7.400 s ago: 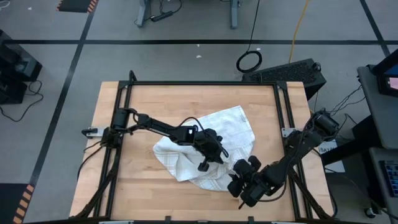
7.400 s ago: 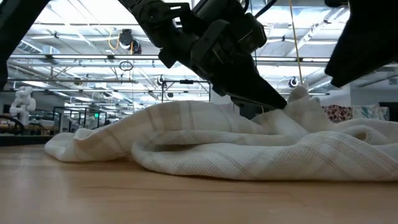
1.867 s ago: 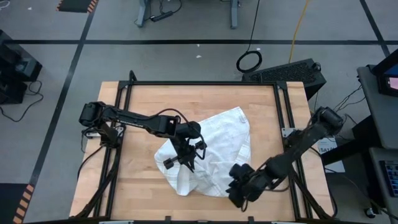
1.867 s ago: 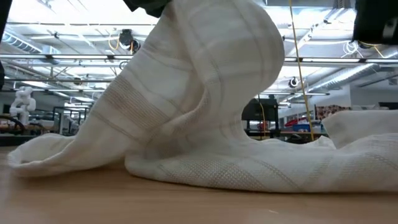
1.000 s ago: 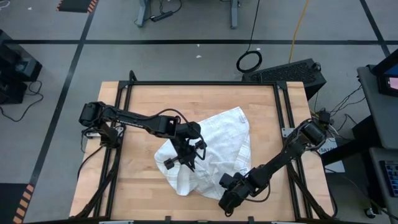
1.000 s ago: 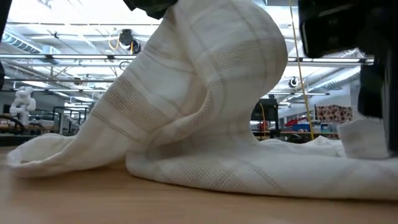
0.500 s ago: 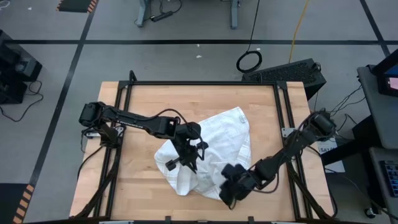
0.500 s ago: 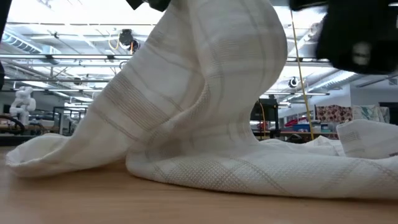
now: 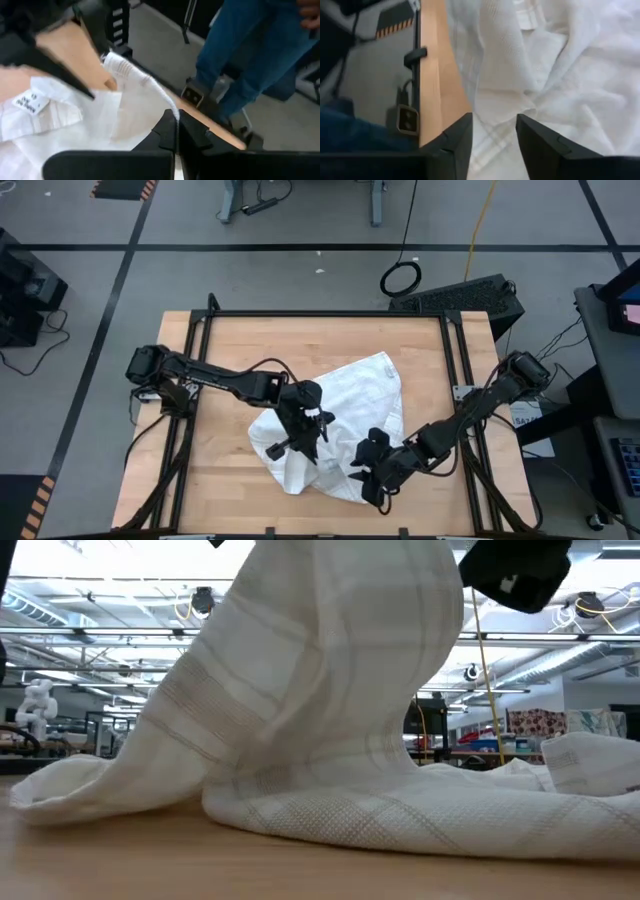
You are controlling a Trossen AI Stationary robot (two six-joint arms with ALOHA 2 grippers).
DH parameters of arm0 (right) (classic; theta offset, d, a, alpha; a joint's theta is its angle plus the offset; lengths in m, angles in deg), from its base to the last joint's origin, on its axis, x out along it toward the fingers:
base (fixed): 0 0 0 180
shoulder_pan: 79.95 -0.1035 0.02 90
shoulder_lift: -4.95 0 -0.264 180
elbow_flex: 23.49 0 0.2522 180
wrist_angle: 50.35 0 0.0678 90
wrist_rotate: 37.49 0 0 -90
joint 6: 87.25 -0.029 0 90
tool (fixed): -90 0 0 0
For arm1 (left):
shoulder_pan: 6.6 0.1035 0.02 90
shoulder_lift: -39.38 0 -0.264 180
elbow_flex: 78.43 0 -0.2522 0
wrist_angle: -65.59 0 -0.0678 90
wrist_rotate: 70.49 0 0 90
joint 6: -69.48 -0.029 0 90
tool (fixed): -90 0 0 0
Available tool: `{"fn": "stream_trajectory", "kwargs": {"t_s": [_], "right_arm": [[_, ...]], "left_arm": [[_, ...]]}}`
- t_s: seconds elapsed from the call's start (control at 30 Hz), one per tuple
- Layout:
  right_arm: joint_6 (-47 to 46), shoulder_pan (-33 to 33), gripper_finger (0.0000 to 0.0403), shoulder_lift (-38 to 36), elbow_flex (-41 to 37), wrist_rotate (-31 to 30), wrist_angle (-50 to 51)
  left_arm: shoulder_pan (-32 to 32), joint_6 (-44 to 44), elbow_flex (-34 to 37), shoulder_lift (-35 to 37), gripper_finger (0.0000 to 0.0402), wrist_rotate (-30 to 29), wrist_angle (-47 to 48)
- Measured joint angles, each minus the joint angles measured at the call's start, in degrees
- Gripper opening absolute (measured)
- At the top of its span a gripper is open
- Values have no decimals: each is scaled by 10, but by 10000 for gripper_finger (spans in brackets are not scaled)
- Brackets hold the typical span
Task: Roll towel
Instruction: Roll the towel
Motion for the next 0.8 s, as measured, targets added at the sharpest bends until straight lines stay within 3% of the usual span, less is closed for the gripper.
{"fn": "stream_trajectory", "kwargs": {"t_s": [0.13, 0.3, 0.47, 0.63, 0.8], "right_arm": [[78, 11, 167, 1, 0, 37, 5], [102, 36, 165, 6, -18, 62, 9], [36, 51, 166, 6, -65, 62, -11], [-33, 34, 173, 6, -149, 89, -148], [-106, 15, 173, 6, -182, 76, -212]], "left_arm": [[-6, 53, 0, 10, 7, -6, -48], [-8, 87, 0, 35, 7, -47, -63], [-8, 121, 0, 51, 7, -72, -55], [-10, 145, 0, 59, 7, -94, -48], [-10, 148, 0, 60, 7, -95, -48]]}}
